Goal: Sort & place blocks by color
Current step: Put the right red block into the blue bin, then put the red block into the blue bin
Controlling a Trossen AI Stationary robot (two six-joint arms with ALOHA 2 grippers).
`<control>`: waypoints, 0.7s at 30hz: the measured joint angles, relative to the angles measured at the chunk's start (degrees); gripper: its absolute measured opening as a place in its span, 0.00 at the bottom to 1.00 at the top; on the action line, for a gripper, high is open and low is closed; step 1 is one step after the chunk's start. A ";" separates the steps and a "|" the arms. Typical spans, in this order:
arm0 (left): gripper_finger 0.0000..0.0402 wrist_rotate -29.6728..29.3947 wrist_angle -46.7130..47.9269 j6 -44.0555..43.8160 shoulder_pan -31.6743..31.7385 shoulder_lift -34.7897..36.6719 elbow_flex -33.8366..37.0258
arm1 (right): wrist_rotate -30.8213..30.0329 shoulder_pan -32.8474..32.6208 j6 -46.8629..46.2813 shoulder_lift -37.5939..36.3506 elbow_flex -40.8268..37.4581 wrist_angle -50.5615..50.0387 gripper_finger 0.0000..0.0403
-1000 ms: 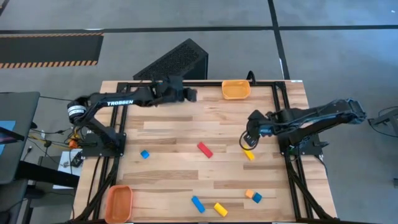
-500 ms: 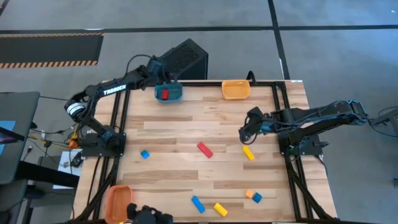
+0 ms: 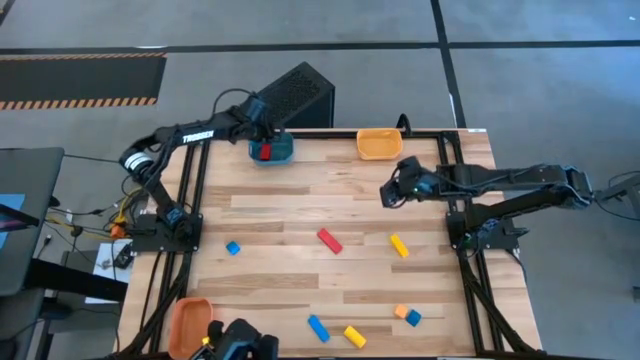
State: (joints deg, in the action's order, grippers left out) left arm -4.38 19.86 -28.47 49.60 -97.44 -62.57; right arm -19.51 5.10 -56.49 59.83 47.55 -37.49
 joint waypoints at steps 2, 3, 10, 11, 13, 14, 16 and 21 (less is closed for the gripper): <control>0.33 0.09 0.56 0.09 -0.02 -0.27 0.00 | 0.14 1.08 0.05 0.00 0.00 -0.02 0.39; 0.34 0.07 1.07 0.48 -0.11 -0.27 0.00 | 0.48 1.51 0.03 0.00 0.00 -0.12 0.39; 0.44 -0.69 2.79 3.01 -1.27 -0.26 0.00 | 1.64 1.95 -0.01 0.02 0.00 -0.23 0.40; 0.44 -1.01 2.84 3.67 -1.42 -0.27 0.00 | 1.62 1.72 0.03 0.02 0.00 -0.22 0.40; 0.45 -2.84 2.55 5.78 -1.89 -0.25 0.00 | 1.59 1.11 0.59 0.02 0.00 -0.14 0.41; 0.45 -3.96 2.50 6.94 -2.11 -0.25 0.00 | 1.57 0.61 1.32 -0.11 0.00 -0.02 0.41; 0.45 -4.92 2.29 8.38 -2.52 -0.25 0.00 | 1.36 -0.23 2.21 -0.64 0.00 -0.03 0.40; 0.45 -0.54 -0.44 7.03 -5.15 -0.08 0.00 | 3.48 -3.73 0.13 -0.59 0.00 -7.58 0.38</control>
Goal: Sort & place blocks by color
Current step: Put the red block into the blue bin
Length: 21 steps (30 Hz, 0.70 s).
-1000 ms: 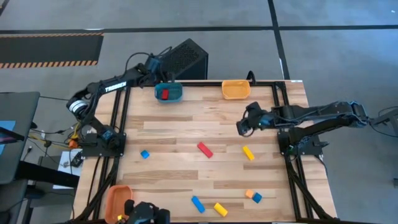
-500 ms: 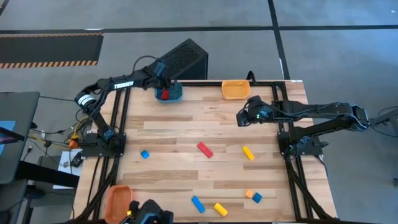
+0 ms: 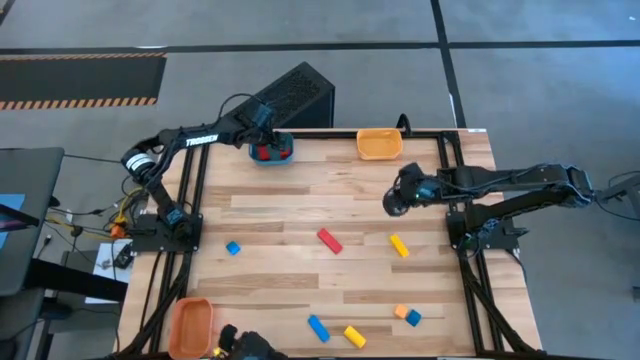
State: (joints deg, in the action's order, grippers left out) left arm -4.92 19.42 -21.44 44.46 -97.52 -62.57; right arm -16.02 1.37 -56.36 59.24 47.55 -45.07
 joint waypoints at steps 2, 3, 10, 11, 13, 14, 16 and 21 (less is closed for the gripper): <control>0.45 1.19 -1.15 -0.56 -2.13 0.00 -0.04 | 2.52 -3.37 -2.09 0.80 0.00 -5.14 0.38; 0.46 0.89 -1.61 -0.56 -3.34 0.00 -0.04 | 3.32 -5.52 -3.35 1.24 -0.06 -7.35 0.38; 0.46 -1.44 -8.53 -0.05 -13.54 0.03 -0.04 | -3.79 -15.06 -1.65 2.01 -0.07 -6.88 0.46; 0.46 -1.45 -8.69 0.54 -15.00 0.21 -0.04 | -5.74 -14.88 -0.03 2.05 -0.07 -4.69 0.47; 0.46 -1.62 -8.16 1.21 -17.89 0.79 -0.04 | -8.06 -13.20 3.65 2.04 -0.07 -0.19 0.49; 0.46 -1.58 -7.80 1.23 -19.11 1.41 -0.04 | -8.10 -12.26 5.62 2.02 -0.07 2.29 0.50; 0.46 -1.91 -7.19 1.08 -21.63 3.00 -0.04 | -8.15 -10.72 10.11 2.04 -0.07 7.13 0.52; 0.46 -9.46 -5.66 -0.57 -26.81 9.38 -0.04 | -10.81 -9.91 31.51 3.75 -0.03 23.80 0.54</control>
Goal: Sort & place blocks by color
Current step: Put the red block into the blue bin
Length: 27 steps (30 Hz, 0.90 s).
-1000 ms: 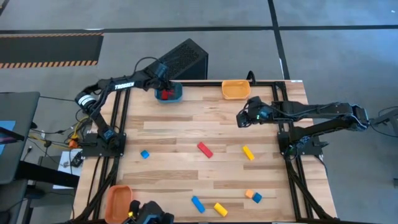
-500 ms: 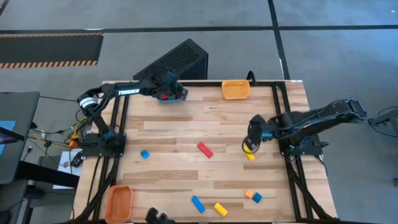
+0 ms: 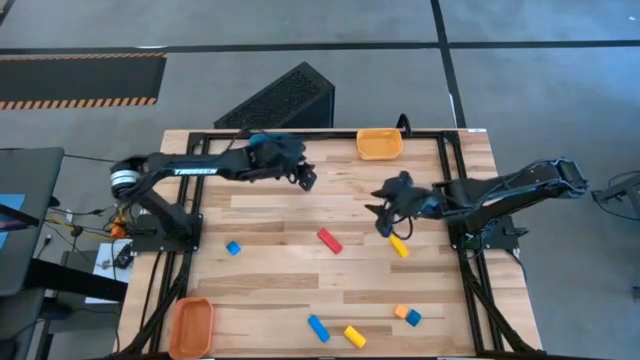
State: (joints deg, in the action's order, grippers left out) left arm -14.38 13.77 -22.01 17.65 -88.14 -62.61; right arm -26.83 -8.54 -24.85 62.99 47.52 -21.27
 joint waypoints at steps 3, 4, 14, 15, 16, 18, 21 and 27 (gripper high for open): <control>0.46 -6.42 2.93 -4.30 -2.63 4.75 0.00 | 0.04 0.00 9.42 2.52 0.20 11.71 0.54; 0.46 -8.30 4.80 -6.87 -3.63 6.39 0.00 | 0.48 -0.01 11.89 3.77 0.19 14.15 0.54; 0.46 -11.68 34.99 -41.11 -15.31 15.01 0.00 | 3.59 -2.91 11.47 18.68 1.52 22.61 0.57; 0.46 -11.87 36.19 -42.34 -16.50 15.05 0.00 | 3.78 -2.90 7.94 19.83 2.07 22.68 0.57; 0.46 -11.88 36.64 -43.01 -17.60 15.02 0.00 | 4.21 -2.87 5.17 20.82 2.39 22.56 0.57; 0.46 -11.88 37.38 -43.03 -19.15 14.94 0.00 | 4.56 -3.03 0.36 23.62 3.45 22.59 0.57; 0.46 -9.45 36.26 -40.18 -20.09 14.64 0.00 | 6.20 -3.87 -9.32 28.60 6.04 18.96 0.57; 0.46 -0.96 35.33 -32.96 -21.83 15.29 0.02 | 7.62 -6.55 -20.57 40.14 16.56 1.41 0.57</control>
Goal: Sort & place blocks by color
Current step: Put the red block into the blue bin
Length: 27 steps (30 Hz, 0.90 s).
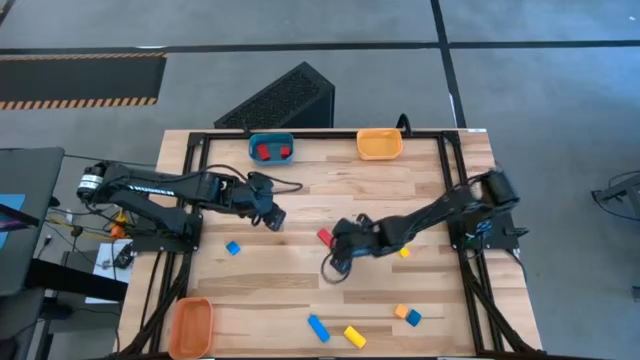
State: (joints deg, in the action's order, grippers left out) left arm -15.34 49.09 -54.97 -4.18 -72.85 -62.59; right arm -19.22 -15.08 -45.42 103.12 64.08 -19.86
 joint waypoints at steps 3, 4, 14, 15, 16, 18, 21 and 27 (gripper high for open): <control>0.46 0.17 0.20 4.62 -0.99 0.14 0.00 | 1.94 -0.51 -3.58 4.61 5.18 -6.92 0.57; 0.46 0.13 0.50 5.97 -1.20 0.12 0.00 | 2.64 -0.47 -4.35 5.94 6.57 -7.80 0.57; 0.46 -0.40 0.64 17.89 0.14 0.12 0.00 | 4.96 0.64 -12.96 11.29 10.38 -7.73 0.56; 0.46 -0.45 0.66 18.44 0.61 0.12 0.00 | 4.78 0.60 -13.38 11.29 10.36 -7.85 0.55; 0.46 -0.40 0.61 18.59 1.10 0.12 0.00 | 4.80 0.60 -13.85 11.04 10.29 -8.14 0.53; 0.46 -0.03 0.75 17.80 1.56 0.12 0.00 | 5.68 0.56 -14.61 10.76 10.22 -8.20 0.49; 0.46 0.13 2.37 15.54 0.74 0.39 0.00 | 6.09 0.47 -14.32 10.76 10.18 -8.43 0.39; 0.46 -1.40 4.63 12.99 -4.85 0.45 0.00 | 7.23 0.20 -14.93 10.58 10.19 -10.17 0.12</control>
State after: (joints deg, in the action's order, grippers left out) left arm -16.74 53.72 -41.98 -9.04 -72.40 -62.59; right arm -11.99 -14.88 -60.34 113.70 74.27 -30.03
